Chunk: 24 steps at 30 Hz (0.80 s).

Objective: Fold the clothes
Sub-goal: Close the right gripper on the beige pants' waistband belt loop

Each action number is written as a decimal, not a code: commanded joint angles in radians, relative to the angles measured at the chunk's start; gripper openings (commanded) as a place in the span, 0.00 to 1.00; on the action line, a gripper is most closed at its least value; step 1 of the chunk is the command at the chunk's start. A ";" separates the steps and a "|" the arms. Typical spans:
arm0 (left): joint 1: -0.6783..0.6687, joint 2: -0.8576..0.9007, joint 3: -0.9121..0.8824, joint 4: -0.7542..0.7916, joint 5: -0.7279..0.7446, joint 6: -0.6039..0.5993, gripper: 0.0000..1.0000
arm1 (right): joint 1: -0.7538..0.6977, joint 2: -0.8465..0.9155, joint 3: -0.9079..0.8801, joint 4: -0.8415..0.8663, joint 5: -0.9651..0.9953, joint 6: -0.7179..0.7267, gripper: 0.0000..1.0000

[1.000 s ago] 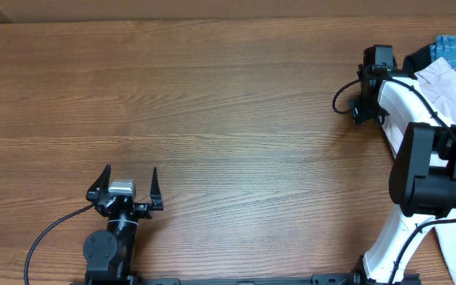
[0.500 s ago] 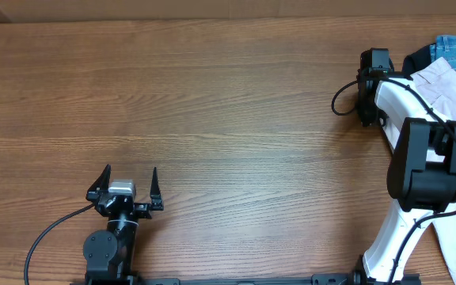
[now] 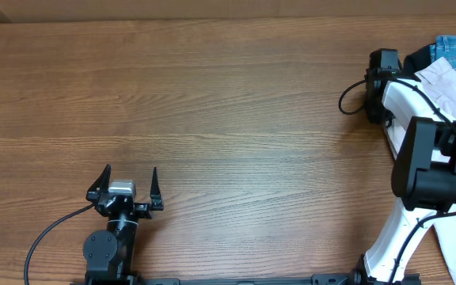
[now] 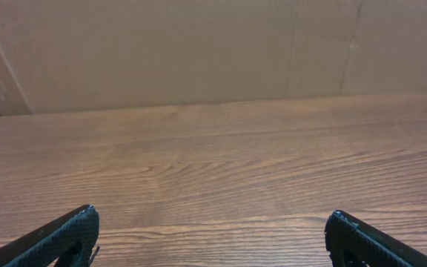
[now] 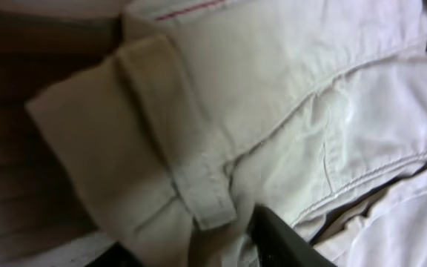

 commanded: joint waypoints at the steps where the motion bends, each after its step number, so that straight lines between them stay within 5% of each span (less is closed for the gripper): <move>1: -0.006 -0.008 -0.003 0.000 -0.002 0.012 1.00 | -0.017 0.009 0.004 0.003 -0.029 0.005 0.54; 19: -0.006 -0.008 -0.003 0.000 -0.003 0.012 1.00 | -0.023 0.017 0.003 -0.005 -0.190 -0.018 0.61; 24: -0.006 -0.008 -0.003 0.000 -0.002 0.012 1.00 | -0.023 0.037 0.003 -0.019 -0.227 -0.045 0.82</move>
